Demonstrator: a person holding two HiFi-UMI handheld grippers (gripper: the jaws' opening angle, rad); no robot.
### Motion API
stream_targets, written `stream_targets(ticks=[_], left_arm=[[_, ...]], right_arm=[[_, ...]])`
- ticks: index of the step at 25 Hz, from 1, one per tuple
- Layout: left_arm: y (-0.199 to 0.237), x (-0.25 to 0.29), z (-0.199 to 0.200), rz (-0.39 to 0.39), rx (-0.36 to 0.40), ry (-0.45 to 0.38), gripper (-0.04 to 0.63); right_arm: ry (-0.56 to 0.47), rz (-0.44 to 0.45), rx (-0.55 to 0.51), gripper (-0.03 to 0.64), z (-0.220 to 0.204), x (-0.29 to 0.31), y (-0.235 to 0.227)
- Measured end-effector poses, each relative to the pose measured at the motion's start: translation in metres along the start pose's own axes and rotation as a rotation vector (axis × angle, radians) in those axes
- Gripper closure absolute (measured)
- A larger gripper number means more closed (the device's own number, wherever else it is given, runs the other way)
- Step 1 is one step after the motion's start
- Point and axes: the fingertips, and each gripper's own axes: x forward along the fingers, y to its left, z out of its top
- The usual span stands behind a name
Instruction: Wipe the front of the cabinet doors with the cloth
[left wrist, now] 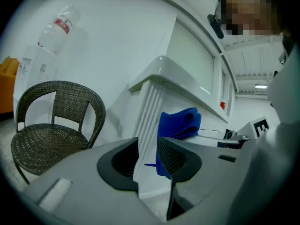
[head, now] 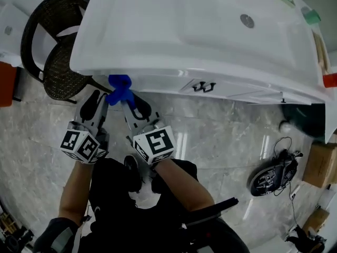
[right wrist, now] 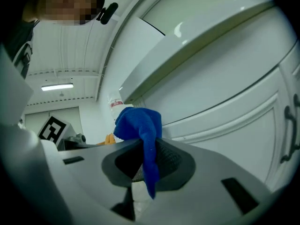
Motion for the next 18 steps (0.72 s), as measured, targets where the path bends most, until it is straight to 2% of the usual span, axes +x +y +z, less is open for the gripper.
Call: stream_targets(ticks=[5, 9, 14, 18], left_arm=[[0.026, 0.026, -0.036, 0.034, 0.004, -0.076, 0.463], [0.030, 0.041, -0.048, 0.010, 0.031, -0.126, 0.463], [0.013, 0.063, -0.055, -0.054, 0.094, -0.132, 0.463], [0.001, 0.074, -0.056, -0.070, 0.047, -0.180, 0.463]], right_arm=[[-0.098, 0.036, -0.050, 0.560, -0.026, 0.036, -0.020], [-0.203, -0.006, -0.049, 0.560, -0.017, 0.019, -0.054], [-0.274, -0.199, -0.072, 0.560, 0.006, -0.056, -0.134], [-0.317, -0.381, -0.115, 0.560, 0.026, -0.119, -0.185]])
